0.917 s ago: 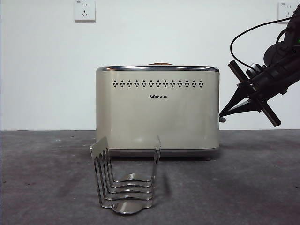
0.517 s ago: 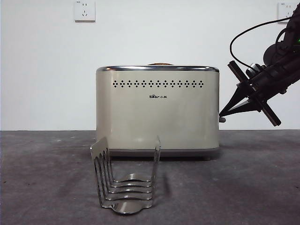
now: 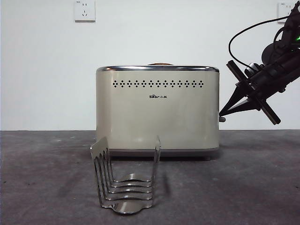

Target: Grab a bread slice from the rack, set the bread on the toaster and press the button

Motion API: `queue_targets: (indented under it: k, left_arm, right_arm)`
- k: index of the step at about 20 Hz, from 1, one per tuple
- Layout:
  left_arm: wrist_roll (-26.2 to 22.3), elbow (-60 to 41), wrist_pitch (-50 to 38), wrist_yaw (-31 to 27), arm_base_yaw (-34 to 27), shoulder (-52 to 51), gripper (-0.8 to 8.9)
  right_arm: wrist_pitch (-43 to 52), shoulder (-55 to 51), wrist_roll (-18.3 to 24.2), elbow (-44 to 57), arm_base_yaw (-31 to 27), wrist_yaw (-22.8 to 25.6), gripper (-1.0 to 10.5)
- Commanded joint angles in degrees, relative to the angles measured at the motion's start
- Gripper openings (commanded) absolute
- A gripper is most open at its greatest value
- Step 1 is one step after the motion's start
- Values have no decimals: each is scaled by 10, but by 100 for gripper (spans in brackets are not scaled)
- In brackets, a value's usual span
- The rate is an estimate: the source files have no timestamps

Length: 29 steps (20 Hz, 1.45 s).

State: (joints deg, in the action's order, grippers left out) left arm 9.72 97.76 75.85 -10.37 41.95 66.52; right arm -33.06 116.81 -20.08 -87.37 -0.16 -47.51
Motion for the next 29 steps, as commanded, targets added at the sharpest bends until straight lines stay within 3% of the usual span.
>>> queue_targets:
  k: [1, 10, 19, 25, 29]
  left_arm:
    - [3, -4, 0, -2, 0, 0, -6]
    - [1, -4, 0, -2, 0, 0, -6]
    - [-10, -4, 0, -2, 0, 0, -6]
    - [-26, -4, 0, -2, 0, 0, -6]
    - [-25, -4, 0, -2, 0, 0, -5]
  right_arm:
    - [-13, 17, 11, -5, 2, 19, -7]
    - [-75, 14, 43, -76, 2, 24, -7]
    - [-78, -62, 43, -87, 2, 38, -7]
    - [-112, -166, 55, -87, 2, 78, -7]
    - [-157, -268, 70, -88, 2, 142, -7]
